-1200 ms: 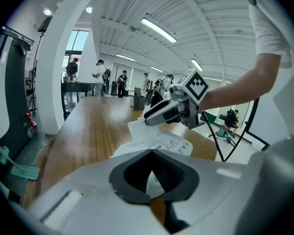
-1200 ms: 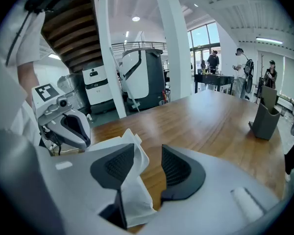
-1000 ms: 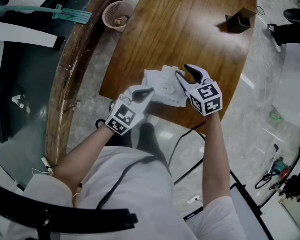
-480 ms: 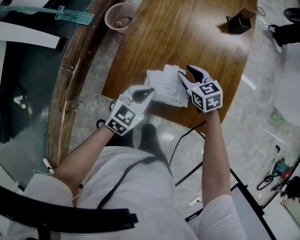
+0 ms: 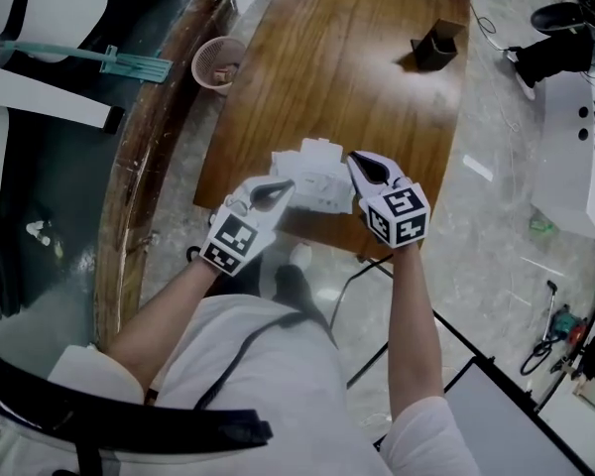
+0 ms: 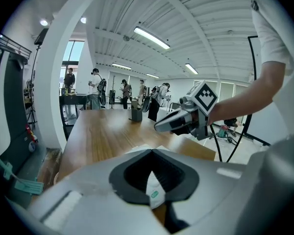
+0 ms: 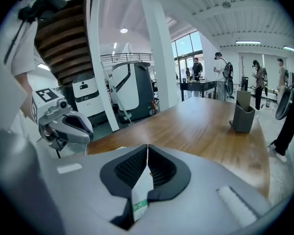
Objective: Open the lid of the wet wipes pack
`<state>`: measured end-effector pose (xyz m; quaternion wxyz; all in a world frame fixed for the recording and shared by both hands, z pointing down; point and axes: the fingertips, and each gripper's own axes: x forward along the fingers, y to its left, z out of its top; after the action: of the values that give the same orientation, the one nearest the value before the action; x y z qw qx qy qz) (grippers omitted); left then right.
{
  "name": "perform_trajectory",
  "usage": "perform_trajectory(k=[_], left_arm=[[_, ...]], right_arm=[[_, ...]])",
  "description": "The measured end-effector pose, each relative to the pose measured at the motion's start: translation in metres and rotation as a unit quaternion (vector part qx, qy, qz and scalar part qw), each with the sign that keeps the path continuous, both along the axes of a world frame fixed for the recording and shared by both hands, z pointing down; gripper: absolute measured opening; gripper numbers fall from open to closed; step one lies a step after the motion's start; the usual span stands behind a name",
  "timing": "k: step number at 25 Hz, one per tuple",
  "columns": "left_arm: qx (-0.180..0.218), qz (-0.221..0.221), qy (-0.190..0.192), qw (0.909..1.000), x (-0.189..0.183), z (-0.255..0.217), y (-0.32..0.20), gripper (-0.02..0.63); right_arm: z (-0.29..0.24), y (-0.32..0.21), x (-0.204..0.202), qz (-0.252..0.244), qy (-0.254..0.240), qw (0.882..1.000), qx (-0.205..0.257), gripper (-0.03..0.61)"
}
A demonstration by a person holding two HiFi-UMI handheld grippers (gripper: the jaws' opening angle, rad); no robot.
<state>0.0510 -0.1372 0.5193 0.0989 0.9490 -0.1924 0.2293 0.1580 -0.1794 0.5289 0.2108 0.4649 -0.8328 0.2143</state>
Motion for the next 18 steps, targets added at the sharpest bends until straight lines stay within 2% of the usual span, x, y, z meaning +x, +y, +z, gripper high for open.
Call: perform_trajectory(k=[5, 8, 14, 18], left_arm=[[0.02, 0.014, 0.015, 0.9996, 0.012, -0.031, 0.004, 0.003], [0.036, 0.024, 0.021, 0.9988, 0.017, -0.049, 0.011, 0.003], [0.058, 0.032, 0.047, 0.9967, 0.025, -0.086, 0.026, 0.003], [0.063, 0.032, 0.064, 0.9955, 0.023, -0.106, 0.037, 0.003]], right_arm=[[-0.037, 0.025, 0.002, 0.057, -0.04, 0.997, 0.04, 0.009], [-0.06, 0.046, -0.003, 0.075, -0.057, 0.993, 0.067, 0.009], [-0.098, 0.091, -0.015, 0.087, -0.059, 0.988, 0.109, 0.009], [-0.116, 0.114, -0.014, 0.118, -0.059, 0.982, 0.132, 0.009]])
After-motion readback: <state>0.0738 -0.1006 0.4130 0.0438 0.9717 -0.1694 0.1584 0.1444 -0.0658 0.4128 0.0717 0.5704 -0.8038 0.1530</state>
